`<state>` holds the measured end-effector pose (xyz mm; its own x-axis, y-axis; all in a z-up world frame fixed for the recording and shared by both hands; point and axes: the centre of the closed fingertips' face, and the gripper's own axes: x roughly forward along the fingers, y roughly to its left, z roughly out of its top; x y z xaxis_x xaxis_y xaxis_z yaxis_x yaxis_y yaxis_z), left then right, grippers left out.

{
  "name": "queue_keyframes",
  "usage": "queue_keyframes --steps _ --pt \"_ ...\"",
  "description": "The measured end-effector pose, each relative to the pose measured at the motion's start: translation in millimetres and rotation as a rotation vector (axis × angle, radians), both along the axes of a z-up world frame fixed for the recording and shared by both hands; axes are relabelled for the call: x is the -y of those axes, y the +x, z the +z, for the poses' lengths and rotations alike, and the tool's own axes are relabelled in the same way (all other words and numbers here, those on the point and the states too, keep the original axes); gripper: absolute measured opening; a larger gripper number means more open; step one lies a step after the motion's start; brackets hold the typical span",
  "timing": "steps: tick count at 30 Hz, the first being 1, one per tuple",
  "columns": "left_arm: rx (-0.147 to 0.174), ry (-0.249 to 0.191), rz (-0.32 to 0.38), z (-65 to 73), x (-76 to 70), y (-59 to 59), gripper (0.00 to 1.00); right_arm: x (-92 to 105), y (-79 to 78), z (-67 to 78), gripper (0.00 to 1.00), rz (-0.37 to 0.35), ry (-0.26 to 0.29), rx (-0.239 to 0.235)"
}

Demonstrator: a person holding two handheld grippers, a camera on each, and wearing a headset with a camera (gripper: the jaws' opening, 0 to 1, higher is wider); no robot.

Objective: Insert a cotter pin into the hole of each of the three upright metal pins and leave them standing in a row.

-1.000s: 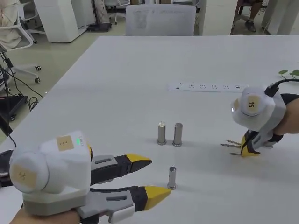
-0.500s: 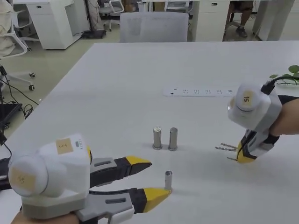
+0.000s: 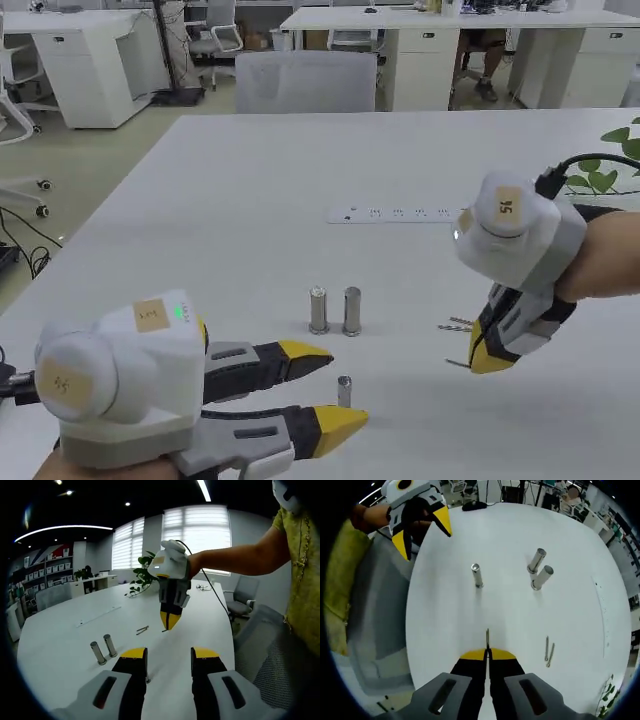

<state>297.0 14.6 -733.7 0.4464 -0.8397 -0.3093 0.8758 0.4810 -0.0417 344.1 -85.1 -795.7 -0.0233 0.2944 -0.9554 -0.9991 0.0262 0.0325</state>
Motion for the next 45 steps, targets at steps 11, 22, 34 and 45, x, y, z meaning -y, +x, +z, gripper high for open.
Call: queue_keyframes --steps 11,22,34,45 --pt "-0.003 0.018 -0.072 -5.1 26.5 -6.1 0.29 -30.9 -39.8 25.7 0.02 0.101 0.037 0.003" --pt "0.022 0.039 -0.125 -6.3 38.3 -16.0 0.19 -48.0 -62.7 40.8 0.02 0.173 0.04 0.015" --pt "0.082 0.061 -0.185 -3.3 46.8 -23.5 0.06 -50.3 -71.5 44.7 0.02 0.191 0.015 -0.002" --pt "0.117 0.078 -0.212 -1.8 47.9 -24.1 0.01 -50.0 -75.1 45.6 0.02 0.196 -0.003 -0.026"
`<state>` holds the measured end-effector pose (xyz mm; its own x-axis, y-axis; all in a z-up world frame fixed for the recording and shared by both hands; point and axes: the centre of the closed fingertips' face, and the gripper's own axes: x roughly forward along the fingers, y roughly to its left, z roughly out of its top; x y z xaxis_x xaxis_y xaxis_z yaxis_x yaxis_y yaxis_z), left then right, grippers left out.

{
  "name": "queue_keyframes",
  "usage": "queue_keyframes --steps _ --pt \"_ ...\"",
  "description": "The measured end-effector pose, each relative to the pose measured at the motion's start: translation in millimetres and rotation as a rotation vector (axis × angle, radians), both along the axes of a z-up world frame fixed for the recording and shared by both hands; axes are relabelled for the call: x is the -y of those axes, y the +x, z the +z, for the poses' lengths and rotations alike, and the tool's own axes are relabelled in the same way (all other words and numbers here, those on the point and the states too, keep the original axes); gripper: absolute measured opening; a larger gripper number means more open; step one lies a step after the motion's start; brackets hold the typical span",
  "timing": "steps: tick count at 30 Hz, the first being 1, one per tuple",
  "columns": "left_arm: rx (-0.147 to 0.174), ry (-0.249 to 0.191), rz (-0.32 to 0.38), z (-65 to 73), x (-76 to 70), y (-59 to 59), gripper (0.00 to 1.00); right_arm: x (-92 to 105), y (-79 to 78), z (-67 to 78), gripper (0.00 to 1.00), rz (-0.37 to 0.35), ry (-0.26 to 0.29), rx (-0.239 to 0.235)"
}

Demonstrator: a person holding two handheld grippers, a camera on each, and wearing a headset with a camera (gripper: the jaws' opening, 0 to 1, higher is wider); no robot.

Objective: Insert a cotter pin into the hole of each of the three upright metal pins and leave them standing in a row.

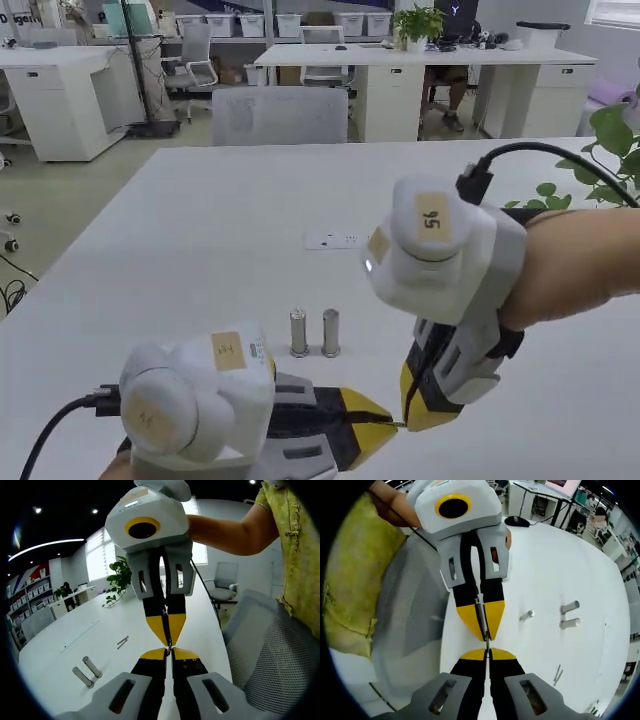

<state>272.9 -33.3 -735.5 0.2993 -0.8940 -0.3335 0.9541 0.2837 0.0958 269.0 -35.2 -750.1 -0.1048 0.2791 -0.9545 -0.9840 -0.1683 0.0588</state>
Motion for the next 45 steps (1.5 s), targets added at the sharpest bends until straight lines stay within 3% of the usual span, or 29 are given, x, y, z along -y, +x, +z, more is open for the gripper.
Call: queue_keyframes --steps 12,23,33,37,45 --pt "-0.028 -0.021 -0.016 1.0 1.5 -1.9 0.0 2.1 -1.3 3.0 0.02 -0.014 -0.004 -0.022" --pt "-0.074 -0.042 -0.008 1.3 2.2 -0.6 0.0 3.7 -0.5 4.5 0.03 -0.011 0.016 -0.004" --pt "-0.097 -0.045 0.005 0.0 1.8 1.7 0.0 1.1 0.9 6.6 0.05 -0.004 0.05 0.008" --pt "-0.114 -0.058 0.016 0.5 1.0 3.4 0.0 2.3 2.6 7.3 0.08 0.003 0.06 0.027" --pt "-0.147 -0.092 0.054 4.1 -3.3 10.7 0.0 7.6 7.4 5.1 0.11 0.021 0.078 0.113"
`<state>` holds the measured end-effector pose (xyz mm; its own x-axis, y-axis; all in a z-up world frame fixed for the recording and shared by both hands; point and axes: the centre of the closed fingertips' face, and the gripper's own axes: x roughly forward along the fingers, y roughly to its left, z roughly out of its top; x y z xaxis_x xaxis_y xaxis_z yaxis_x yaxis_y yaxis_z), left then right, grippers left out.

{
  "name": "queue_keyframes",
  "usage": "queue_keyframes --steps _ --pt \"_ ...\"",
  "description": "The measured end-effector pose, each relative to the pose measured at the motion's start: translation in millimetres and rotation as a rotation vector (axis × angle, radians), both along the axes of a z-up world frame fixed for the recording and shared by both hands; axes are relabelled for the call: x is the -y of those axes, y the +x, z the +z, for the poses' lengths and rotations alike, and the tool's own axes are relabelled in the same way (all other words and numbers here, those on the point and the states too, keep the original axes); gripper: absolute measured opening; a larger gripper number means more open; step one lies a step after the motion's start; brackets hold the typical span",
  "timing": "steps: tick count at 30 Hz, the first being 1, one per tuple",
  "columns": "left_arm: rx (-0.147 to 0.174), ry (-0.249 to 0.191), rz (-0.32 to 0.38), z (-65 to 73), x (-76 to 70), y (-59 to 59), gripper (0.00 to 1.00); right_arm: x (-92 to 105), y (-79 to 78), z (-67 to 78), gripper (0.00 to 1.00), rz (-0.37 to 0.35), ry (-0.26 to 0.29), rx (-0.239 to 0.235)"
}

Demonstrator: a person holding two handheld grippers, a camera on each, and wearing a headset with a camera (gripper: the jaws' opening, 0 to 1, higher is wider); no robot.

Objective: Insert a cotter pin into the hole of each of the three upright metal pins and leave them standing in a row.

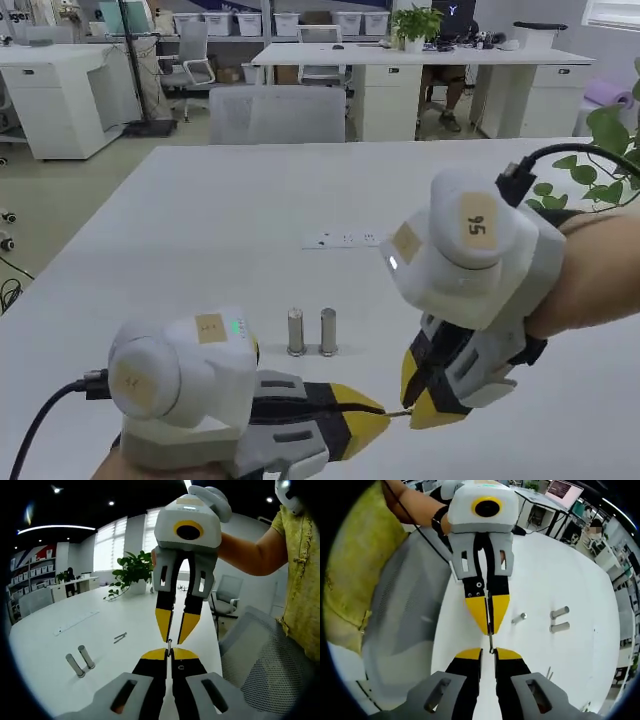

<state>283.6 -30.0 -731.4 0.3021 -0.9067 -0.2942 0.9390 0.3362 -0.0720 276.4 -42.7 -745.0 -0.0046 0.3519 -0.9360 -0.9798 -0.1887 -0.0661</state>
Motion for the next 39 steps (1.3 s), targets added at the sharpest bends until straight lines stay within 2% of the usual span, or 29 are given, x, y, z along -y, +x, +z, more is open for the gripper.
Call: queue_keyframes --steps 1,2,4,8,13,15,17,24,30,32,33,34,35,36,39 --pt "-0.018 0.0 0.007 -1.0 -0.3 1.1 0.0 0.5 2.0 -0.9 0.11 -0.001 0.0 0.018" --pt "-0.02 -0.004 0.012 -0.4 -0.4 2.2 0.0 0.3 3.1 -1.1 0.11 -0.002 0.003 0.024" --pt "-0.059 -0.021 0.029 0.2 -0.7 3.6 0.0 -0.5 5.1 0.2 0.11 -0.005 0.012 0.033" --pt "-0.082 -0.031 0.047 0.4 -0.2 7.1 0.0 -3.8 8.4 2.9 0.11 -0.011 0.031 0.046" --pt "-0.141 -0.057 0.068 1.7 -1.1 9.7 0.0 -7.3 10.7 3.3 0.1 -0.006 0.04 0.05" --pt "-0.145 -0.067 0.066 3.8 -0.4 9.2 0.0 -8.1 11.5 2.7 0.09 -0.001 0.04 0.053" --pt "-0.165 -0.088 0.075 6.3 -0.6 10.6 0.0 -8.3 12.1 0.7 0.09 0.002 0.033 0.053" --pt "-0.188 -0.102 0.083 7.9 -1.1 12.1 0.0 -8.6 15.2 -0.6 0.06 0.021 0.025 0.066" --pt "-0.181 -0.099 0.075 7.9 -1.0 10.0 0.0 -9.3 15.3 0.3 0.04 0.008 0.028 0.055" --pt "-0.151 -0.089 0.063 8.3 -0.9 8.6 0.0 -8.8 14.0 1.2 0.04 0.003 0.026 0.043" --pt "-0.11 -0.078 0.057 8.8 -0.8 9.4 0.0 -8.6 13.6 1.3 0.03 -0.001 0.024 0.038" --pt "-0.105 -0.073 0.05 8.5 0.2 7.5 0.0 -8.0 13.3 1.2 0.03 -0.001 0.02 0.035" --pt "-0.063 -0.058 0.031 8.9 1.5 6.6 0.0 -6.9 11.7 0.8 0.03 -0.002 0.011 0.025" --pt "-0.039 -0.043 0.028 7.9 1.8 6.7 0.0 -6.3 11.3 0.4 0.03 -0.001 0.005 0.023" --pt "-0.009 -0.021 0.007 5.6 4.8 2.7 0.0 -3.5 8.1 -1.2 0.03 0.004 -0.02 0.007"
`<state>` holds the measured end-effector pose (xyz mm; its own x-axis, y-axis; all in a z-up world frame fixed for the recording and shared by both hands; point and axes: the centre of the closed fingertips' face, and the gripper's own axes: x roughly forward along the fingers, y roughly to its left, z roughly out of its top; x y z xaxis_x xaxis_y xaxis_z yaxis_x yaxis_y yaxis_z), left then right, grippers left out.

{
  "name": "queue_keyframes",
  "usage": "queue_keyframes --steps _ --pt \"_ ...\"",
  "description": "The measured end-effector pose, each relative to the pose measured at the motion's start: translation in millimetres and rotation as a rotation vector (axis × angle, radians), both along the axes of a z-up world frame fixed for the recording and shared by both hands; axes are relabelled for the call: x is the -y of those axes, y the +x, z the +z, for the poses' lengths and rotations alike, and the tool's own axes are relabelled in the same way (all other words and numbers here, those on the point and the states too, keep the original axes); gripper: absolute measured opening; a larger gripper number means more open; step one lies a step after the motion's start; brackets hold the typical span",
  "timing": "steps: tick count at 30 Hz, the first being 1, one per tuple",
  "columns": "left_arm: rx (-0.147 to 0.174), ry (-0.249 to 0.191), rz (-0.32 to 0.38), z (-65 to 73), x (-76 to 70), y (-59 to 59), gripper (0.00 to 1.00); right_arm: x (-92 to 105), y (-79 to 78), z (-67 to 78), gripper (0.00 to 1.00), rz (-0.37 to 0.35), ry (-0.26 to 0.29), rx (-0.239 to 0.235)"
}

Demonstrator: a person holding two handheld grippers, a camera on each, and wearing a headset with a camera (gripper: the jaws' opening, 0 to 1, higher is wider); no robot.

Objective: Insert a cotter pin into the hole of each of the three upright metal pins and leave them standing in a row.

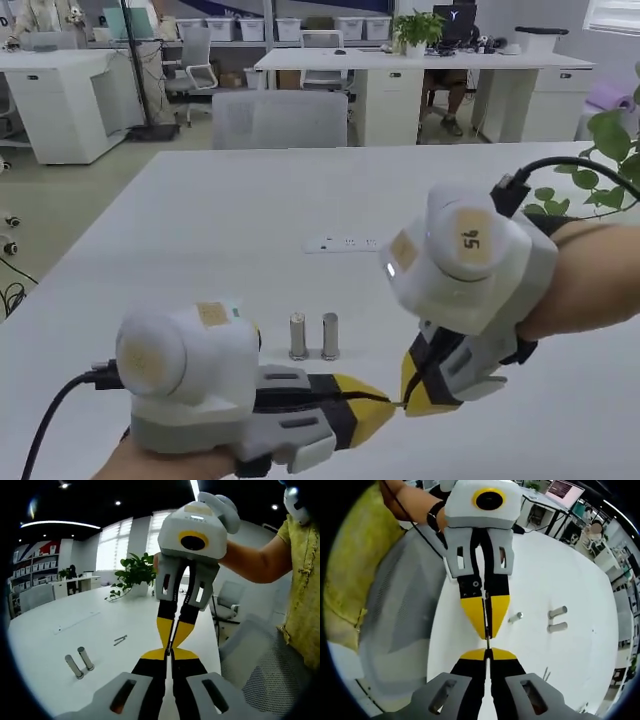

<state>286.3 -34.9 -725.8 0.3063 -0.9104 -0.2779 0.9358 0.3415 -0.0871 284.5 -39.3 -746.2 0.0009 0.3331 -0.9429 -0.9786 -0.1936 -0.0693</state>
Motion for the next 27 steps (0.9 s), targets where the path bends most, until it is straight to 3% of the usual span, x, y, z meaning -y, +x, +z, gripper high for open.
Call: queue_keyframes --steps 2,3,5,8,15,17,25,27 --pt "0.054 0.033 -0.017 -0.6 1.1 -1.4 0.01 1.3 -1.6 -1.0 0.03 0.002 -0.014 -0.004" --pt "0.047 0.035 -0.017 -0.8 2.6 -3.7 0.01 1.9 -2.5 -1.3 0.03 0.002 -0.021 -0.007" --pt "0.08 0.052 -0.024 -0.5 2.8 -3.9 0.01 2.6 -3.4 -1.7 0.03 0.0 -0.028 -0.011" --pt "0.103 0.067 -0.035 0.0 4.3 -5.9 0.01 4.4 -5.1 -2.7 0.03 -0.003 -0.043 -0.023" --pt "0.14 0.109 -0.055 -3.6 6.5 -7.5 0.01 4.8 -8.0 -1.7 0.03 -0.009 -0.046 -0.044" --pt "0.138 0.102 -0.06 -2.8 7.2 -7.8 0.0 5.8 -8.3 -1.6 0.03 -0.009 -0.051 -0.047" --pt "0.058 0.059 -0.053 -3.0 7.3 -6.0 0.0 7.4 -8.1 -0.3 0.04 -0.007 -0.039 -0.046" --pt "0.051 0.051 -0.047 -2.6 7.1 -4.9 0.0 7.7 -7.1 0.5 0.05 0.0 -0.03 -0.039"
